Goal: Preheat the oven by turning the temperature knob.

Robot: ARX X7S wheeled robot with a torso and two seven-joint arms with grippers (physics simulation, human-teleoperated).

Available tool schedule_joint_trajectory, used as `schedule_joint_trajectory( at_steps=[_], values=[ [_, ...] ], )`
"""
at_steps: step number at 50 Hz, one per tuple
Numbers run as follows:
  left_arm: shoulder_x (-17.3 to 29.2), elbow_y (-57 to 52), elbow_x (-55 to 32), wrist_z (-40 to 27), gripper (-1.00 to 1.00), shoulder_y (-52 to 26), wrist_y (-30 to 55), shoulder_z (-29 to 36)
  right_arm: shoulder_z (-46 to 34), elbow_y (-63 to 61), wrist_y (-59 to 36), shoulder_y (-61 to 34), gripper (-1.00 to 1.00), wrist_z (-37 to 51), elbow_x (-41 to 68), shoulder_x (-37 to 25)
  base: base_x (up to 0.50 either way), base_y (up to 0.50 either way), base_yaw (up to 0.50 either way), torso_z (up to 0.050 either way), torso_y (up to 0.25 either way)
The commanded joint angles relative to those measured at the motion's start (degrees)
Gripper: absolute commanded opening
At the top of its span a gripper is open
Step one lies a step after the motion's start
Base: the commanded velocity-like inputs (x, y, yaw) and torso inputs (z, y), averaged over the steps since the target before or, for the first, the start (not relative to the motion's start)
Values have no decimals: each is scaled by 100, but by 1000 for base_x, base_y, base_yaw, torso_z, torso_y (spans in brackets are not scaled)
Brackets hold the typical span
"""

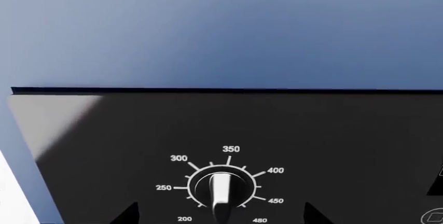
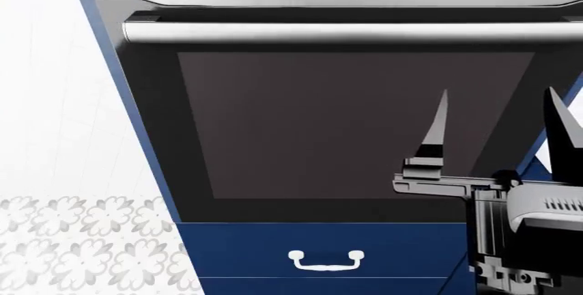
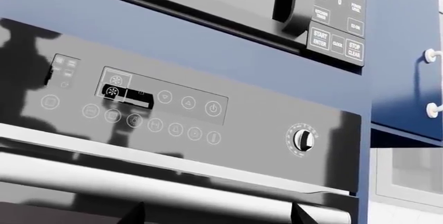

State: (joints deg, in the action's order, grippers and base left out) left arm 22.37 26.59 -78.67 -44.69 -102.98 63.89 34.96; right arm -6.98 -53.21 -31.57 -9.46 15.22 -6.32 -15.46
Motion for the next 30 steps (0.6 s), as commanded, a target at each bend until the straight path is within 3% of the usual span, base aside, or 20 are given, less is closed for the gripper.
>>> schedule_joint_trajectory(
  at_steps=[1,30],
  values=[
    [5,77,130,111,100,54,-118,77,-14,3,1,2,100,20,13,-25,0,0,0,0,0],
    [-42,231,368,426,100,125,-353,255,-56,-2,42,43,100,79,36,-82,0,0,0,0,0]
  ],
)
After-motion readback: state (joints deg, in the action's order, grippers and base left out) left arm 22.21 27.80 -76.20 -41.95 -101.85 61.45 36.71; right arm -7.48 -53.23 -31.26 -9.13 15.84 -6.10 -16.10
